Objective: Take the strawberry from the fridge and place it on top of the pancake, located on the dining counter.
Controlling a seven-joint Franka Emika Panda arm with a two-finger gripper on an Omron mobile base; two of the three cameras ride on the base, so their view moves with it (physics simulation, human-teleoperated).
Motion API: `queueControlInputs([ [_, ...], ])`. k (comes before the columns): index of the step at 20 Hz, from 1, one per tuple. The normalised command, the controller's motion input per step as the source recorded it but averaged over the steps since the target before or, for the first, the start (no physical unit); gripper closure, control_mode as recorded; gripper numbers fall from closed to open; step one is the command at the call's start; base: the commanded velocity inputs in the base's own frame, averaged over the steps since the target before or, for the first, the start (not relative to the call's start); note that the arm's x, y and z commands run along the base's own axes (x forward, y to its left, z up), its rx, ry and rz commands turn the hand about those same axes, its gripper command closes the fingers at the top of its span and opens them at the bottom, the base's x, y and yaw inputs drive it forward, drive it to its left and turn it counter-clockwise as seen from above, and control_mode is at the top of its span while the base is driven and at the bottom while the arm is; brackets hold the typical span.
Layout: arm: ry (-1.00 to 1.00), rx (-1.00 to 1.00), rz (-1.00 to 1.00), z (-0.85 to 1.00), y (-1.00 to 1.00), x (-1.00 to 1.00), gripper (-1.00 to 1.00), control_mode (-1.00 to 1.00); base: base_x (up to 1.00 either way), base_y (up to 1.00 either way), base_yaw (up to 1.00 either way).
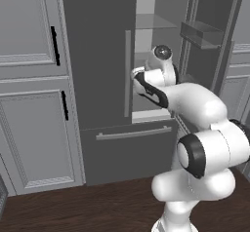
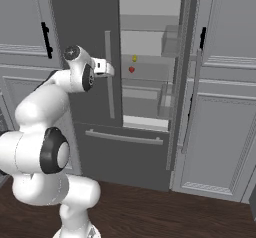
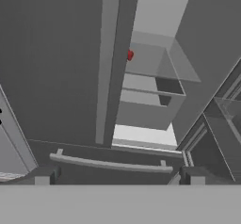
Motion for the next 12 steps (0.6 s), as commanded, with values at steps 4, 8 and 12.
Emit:
queueControlInputs([
  [4,0.05,0.04,-0.06,0.0,0.05,0.34,-1.0,-1.0,0.0,0.0,0.0],
  [8,0.0,0.07,-0.06,0.01,0.14,0.69,-1.0,-1.0,0.0,0.0,0.0],
  [12,0.08,0.08,0.07,0.03,-0.02,0.63,-1.0,-1.0,0.0,0.0,0.0],
])
